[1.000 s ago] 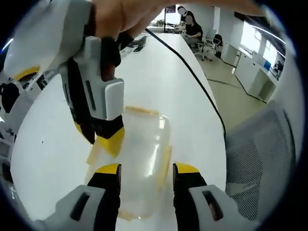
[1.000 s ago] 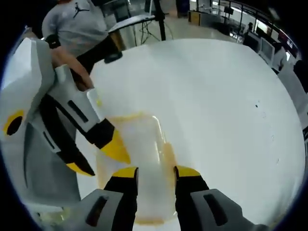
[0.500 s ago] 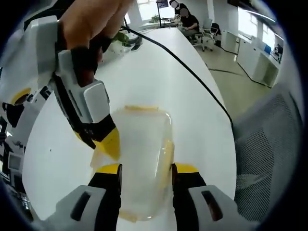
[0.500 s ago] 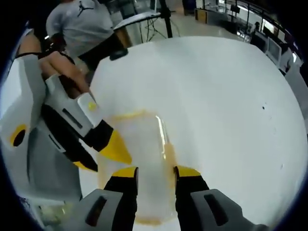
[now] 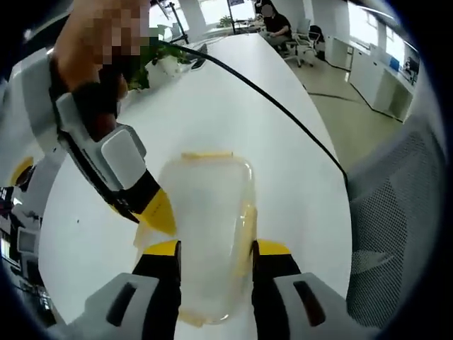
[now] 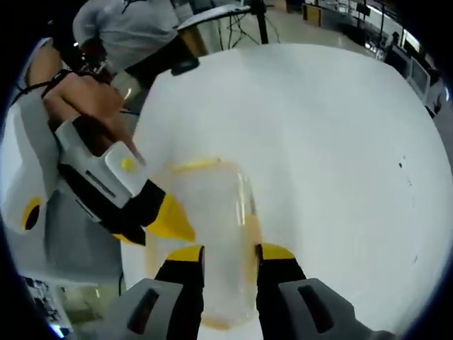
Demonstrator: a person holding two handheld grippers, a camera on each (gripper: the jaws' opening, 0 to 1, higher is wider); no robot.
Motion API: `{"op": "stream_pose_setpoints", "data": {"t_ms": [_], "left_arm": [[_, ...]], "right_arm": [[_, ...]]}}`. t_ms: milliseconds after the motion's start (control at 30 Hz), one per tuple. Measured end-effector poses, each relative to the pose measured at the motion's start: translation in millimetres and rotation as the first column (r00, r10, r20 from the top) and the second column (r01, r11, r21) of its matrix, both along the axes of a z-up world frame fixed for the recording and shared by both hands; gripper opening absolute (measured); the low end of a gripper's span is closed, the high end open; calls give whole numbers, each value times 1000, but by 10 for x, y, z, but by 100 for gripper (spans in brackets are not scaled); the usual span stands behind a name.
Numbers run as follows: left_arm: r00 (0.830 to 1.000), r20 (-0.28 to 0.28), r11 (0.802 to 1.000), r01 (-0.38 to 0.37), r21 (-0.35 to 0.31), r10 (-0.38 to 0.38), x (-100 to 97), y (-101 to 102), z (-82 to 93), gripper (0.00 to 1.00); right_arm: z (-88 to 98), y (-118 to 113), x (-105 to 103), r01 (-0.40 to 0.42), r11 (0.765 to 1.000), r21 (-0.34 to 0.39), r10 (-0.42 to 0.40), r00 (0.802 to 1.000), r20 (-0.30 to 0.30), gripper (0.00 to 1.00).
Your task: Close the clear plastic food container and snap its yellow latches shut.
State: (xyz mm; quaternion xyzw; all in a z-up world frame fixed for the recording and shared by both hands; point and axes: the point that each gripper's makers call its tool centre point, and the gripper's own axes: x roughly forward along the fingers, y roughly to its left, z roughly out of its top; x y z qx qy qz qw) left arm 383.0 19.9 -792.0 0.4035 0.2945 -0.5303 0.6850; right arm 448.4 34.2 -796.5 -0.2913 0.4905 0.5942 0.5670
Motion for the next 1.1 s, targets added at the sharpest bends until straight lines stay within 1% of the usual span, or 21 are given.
{"op": "stream_pose_setpoints", "data": {"t_ms": [33, 67, 100, 133, 267, 367, 467, 600, 667, 800, 867, 933, 1067, 1100], "left_arm": [[1000, 3, 1000, -2, 5, 2, 1, -2, -15, 35], [999, 32, 1000, 1, 22, -1, -8, 2, -33, 35], [999, 39, 1000, 3, 24, -4, -1, 11, -31, 35], [999, 43, 1000, 12, 20, -13, 1, 20, -26, 35], [999, 37, 1000, 16, 14, -17, 15, 21, -2, 35], [999, 32, 1000, 25, 14, -25, -3, 10, -14, 35], [999, 40, 999, 28, 15, -29, -21, -1, -11, 36], [998, 43, 999, 34, 7, -34, -19, -4, 3, 38], [999, 39, 1000, 29, 4, -29, -17, -7, 15, 38], [1000, 12, 1000, 9, -16, -8, -13, -11, 44, 38], [1000, 10, 1000, 12, -13, -12, -19, -10, 44, 38], [1000, -6, 1000, 1, -20, -1, -27, 0, 61, 38], [1000, -8, 1000, -2, -30, 2, -7, 27, 106, 43], [1000, -22, 999, 1, -45, -2, -19, 22, 137, 45]], "right_arm": [[-2, 4, -19, -6, 1000, -7, 6, 1000, 8, 24], [-3, -36, 3, -24, 999, -38, 25, 999, 32, 24], [-2, 20, -18, -15, 1000, -16, 15, 1000, 15, 24], [0, 22, -13, -11, 1000, -13, 11, 1000, 10, 24], [2, 14, -28, -8, 1000, -11, 8, 1000, 13, 24], [4, 28, -20, -16, 1000, -23, 16, 1000, 13, 25], [13, 15, -29, -14, 1000, -22, 14, 1000, 8, 26], [33, 6, -38, -6, 1000, -6, 6, 1000, 27, 27], [39, 12, -36, 6, 1000, -6, -6, 999, 33, 27], [47, 22, -36, 20, 1000, 4, -20, 999, 43, 28], [52, 16, -41, 27, 1000, 7, -28, 998, 51, 28], [56, 15, -70, 29, 1000, 12, -29, 998, 49, 31], [102, -27, -49, 46, 999, 26, -47, 997, 68, 32], [115, -40, -47, 46, 999, 30, -48, 996, 76, 32]]}}
